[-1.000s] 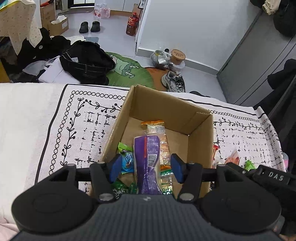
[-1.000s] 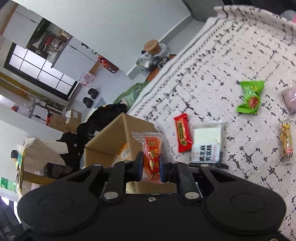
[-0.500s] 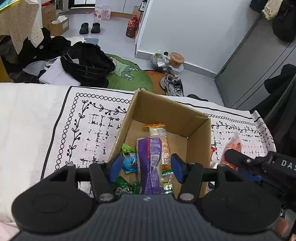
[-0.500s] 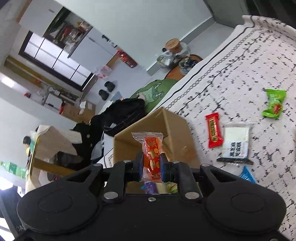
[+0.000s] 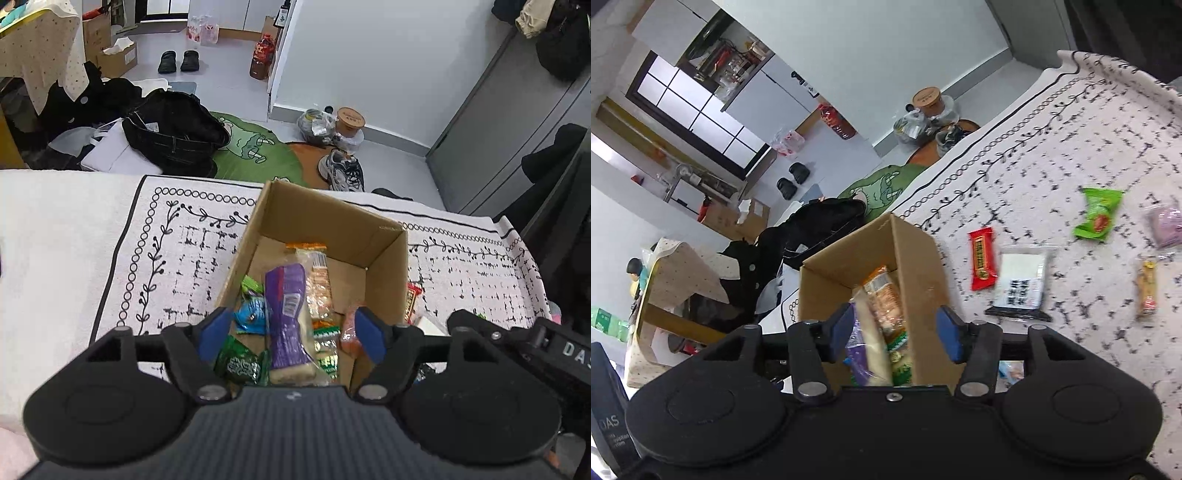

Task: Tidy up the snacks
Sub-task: 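Open the left tool over the box while the right tool releases the orange packet inside, then withdraw both tools from the box back over the snack pile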

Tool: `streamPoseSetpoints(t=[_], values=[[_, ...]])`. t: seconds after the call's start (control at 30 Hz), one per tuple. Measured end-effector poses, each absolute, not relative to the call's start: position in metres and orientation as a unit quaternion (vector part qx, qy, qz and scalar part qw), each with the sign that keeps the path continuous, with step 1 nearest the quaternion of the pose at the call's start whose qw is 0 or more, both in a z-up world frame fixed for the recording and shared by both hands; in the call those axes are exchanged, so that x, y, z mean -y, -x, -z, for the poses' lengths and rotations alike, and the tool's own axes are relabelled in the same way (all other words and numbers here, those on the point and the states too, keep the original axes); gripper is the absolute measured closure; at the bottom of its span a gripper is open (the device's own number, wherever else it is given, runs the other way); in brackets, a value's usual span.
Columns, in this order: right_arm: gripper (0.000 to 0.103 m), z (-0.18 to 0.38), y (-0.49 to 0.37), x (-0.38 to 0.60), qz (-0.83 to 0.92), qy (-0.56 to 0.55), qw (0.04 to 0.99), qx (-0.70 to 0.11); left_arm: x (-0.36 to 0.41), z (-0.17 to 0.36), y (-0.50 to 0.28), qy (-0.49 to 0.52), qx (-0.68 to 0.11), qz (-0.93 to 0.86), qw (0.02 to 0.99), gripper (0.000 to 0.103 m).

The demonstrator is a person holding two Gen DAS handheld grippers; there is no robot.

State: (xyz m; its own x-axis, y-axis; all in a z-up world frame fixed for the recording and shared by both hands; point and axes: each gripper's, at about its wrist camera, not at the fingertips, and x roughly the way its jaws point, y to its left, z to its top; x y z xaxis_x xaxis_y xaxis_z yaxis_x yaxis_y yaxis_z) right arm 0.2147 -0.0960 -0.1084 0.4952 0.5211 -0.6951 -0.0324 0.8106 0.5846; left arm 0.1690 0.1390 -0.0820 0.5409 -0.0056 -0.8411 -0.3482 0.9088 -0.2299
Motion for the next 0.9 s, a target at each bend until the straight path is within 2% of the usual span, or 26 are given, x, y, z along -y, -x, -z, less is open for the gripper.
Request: streamPoseSetpoints(t=[0.2, 0.33, 0.4, 0.63, 0.9], values=[[0.039, 0.103, -0.203, 0.121, -0.151, -0.252, 0.836, -0.463, -0.120, 0.079, -0.165, 0.179, -0.474, -0.093, 0.857, 0.025], [0.025, 0.099, -0.199, 0.137, -0.136, -0.246, 0.844, -0.456, -0.108, 0.077, -0.161, 0.176, -0.474, -0.085, 0.859, 0.021], [0.022, 0.097, -0.195, 0.146, -0.130, -0.245, 0.849, -0.450, -0.102, 0.076, -0.159, 0.174, -0.473, -0.081, 0.860, 0.018], [0.013, 0.094, -0.187, 0.177, -0.109, -0.251, 0.857, -0.438, -0.075, 0.069, -0.156, 0.168, -0.462, -0.061, 0.869, 0.000], [0.009, 0.096, -0.180, 0.211, -0.088, -0.263, 0.859, -0.430, -0.048, 0.067, -0.154, 0.169, -0.454, -0.038, 0.874, 0.000]])
